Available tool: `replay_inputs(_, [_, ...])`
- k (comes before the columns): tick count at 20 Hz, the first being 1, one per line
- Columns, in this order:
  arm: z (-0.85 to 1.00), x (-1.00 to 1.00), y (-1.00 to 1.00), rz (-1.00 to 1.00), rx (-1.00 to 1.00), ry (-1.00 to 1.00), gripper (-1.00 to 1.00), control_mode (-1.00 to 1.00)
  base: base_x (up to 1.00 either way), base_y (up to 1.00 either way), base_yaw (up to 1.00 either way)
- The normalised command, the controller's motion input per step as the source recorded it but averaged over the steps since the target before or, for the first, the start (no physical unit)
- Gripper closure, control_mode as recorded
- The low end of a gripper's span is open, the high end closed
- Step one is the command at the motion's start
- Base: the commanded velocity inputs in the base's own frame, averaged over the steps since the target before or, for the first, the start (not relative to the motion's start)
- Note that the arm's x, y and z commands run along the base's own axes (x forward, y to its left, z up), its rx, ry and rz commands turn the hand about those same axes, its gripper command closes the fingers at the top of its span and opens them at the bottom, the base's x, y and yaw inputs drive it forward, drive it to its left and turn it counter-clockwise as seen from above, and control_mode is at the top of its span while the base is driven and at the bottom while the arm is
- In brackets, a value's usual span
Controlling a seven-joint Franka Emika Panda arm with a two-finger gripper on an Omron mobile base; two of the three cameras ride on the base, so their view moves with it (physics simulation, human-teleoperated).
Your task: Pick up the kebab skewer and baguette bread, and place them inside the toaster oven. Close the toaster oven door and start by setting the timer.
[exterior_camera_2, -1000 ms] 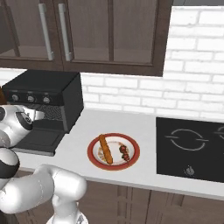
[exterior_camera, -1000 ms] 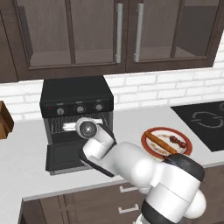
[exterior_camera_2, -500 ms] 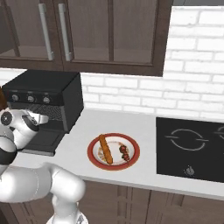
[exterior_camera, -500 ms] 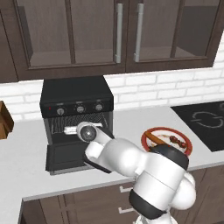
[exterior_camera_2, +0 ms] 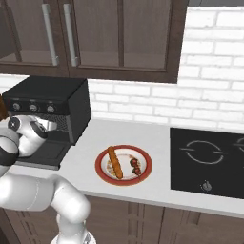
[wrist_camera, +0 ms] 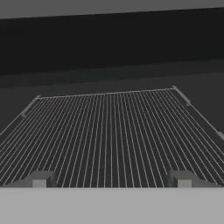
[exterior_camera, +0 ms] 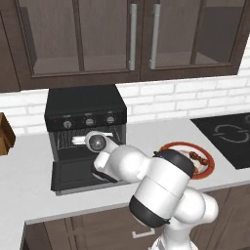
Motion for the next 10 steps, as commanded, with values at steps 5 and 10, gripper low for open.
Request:
replay_inputs(5, [-0.15,0.02,0.03,0.0,0.0,0.0,-1.0,-1.0,0.0,0.0,0.0])
replay_inputs(10, [0.0,0.2,0.04,0.0,0.0,0.01,-1.0,-1.0,0.0,0.0,0.0])
